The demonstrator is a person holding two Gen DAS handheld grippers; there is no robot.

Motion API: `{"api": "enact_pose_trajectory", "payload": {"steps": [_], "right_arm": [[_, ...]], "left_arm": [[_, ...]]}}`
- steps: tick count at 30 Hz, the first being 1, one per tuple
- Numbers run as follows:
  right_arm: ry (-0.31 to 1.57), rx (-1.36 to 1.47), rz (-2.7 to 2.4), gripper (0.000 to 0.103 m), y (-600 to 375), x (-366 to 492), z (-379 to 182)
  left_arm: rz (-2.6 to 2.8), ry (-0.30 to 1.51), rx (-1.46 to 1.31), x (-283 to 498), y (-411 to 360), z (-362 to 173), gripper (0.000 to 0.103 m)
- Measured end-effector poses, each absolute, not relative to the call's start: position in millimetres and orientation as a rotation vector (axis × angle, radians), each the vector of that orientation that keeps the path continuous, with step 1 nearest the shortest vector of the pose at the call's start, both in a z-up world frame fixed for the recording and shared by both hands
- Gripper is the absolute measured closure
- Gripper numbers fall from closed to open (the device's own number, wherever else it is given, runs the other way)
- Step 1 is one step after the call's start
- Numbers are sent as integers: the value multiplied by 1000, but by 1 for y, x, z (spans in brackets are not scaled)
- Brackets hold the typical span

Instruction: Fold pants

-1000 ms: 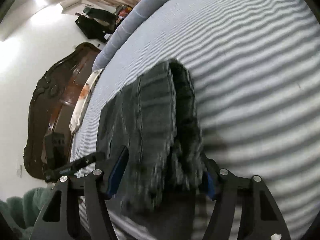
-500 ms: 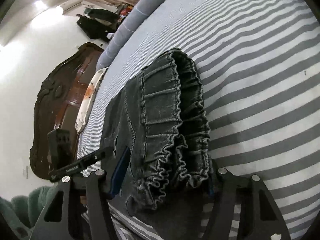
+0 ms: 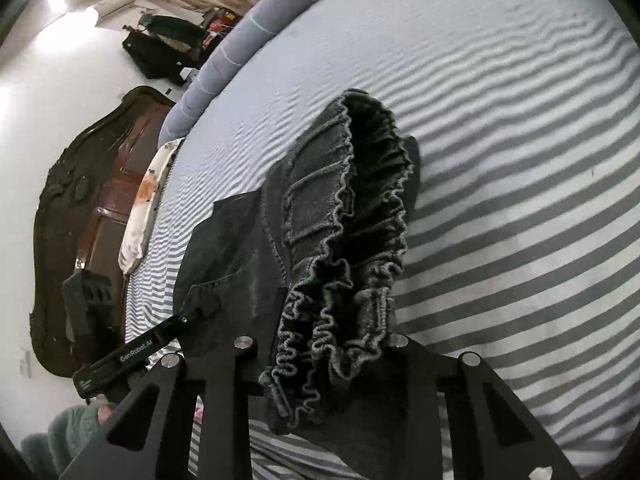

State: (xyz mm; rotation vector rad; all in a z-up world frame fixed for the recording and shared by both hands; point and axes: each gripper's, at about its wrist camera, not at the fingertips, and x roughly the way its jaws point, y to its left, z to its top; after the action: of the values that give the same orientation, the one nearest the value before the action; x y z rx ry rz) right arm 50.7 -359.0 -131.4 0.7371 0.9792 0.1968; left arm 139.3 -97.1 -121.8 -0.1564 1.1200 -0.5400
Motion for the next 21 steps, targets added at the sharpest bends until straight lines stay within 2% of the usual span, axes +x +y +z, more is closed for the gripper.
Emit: {"api": "enact_pose_trajectory", "payload": {"steps": [11,21], "right_arm": [[927,657,253,76,-309,82,-69],[945,656,359,76,-239,164,-62]], "left_arm": [[-552,991,-176,149,-46,-69,91],[-414,960,-114,203,13,-53,91]]}}
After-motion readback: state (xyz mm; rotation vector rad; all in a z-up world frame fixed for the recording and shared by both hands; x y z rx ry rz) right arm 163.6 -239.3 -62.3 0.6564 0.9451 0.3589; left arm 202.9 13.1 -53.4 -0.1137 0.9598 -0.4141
